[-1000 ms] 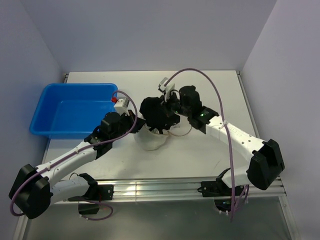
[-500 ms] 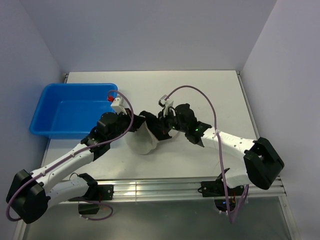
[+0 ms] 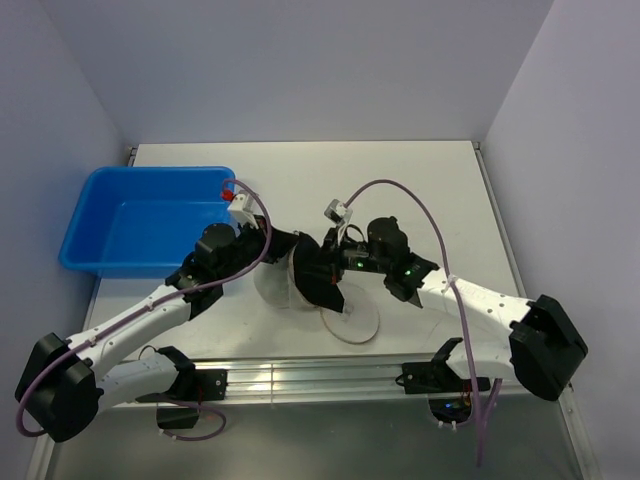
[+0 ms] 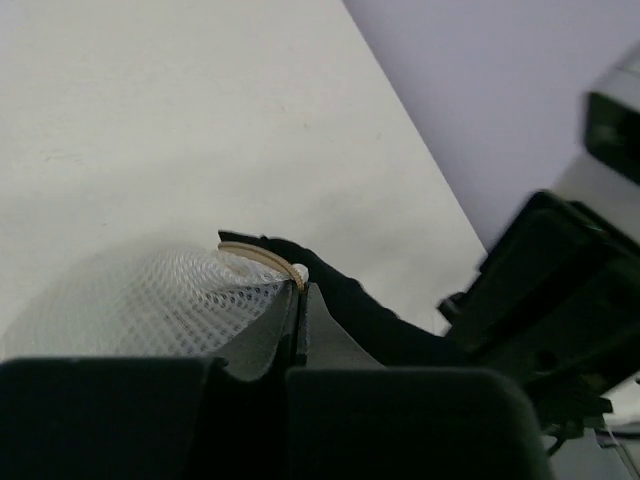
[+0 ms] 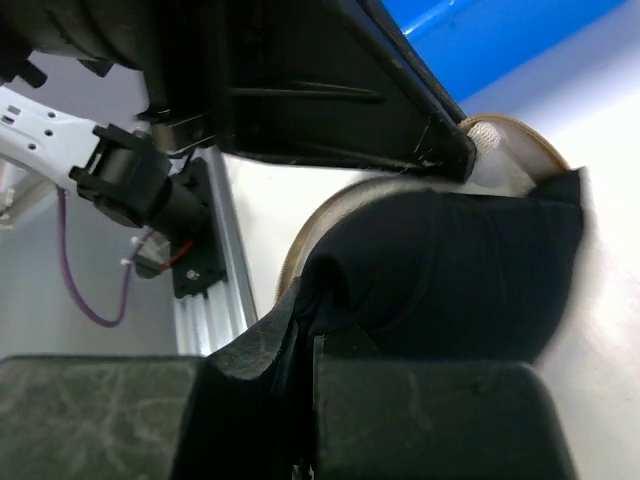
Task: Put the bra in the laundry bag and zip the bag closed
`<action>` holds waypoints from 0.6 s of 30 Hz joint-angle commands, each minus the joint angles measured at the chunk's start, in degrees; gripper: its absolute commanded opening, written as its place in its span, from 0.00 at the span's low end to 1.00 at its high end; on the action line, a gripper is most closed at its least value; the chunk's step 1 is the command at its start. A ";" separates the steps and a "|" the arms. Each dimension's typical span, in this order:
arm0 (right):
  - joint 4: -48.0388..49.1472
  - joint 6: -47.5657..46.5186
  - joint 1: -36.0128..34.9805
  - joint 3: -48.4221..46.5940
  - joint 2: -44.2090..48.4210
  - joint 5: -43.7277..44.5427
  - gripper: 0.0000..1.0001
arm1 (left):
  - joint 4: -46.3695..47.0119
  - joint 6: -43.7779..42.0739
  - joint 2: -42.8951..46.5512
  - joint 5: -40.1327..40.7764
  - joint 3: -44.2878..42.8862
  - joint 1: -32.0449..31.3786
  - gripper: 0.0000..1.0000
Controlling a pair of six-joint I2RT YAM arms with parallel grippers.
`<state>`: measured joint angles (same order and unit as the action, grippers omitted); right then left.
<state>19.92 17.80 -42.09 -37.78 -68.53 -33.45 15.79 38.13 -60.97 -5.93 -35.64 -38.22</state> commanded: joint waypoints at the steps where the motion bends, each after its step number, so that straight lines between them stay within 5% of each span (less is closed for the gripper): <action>1: 5.13 4.42 -0.28 -1.58 -4.49 -1.81 0.00 | 7.31 -0.26 1.90 -6.54 0.65 -0.98 0.00; 11: 10.40 24.28 -0.89 -0.98 -12.07 24.29 0.00 | 4.00 6.52 9.20 -7.78 7.07 -1.25 0.00; 18: 16.45 28.78 -4.76 -0.53 -6.96 26.90 0.00 | 3.44 6.87 8.42 -8.03 8.31 -1.25 0.00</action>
<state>28.40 43.24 -45.04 -36.95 -78.41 -8.97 16.73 44.27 -52.10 -11.09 -26.85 -39.09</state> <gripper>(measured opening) 0.039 0.014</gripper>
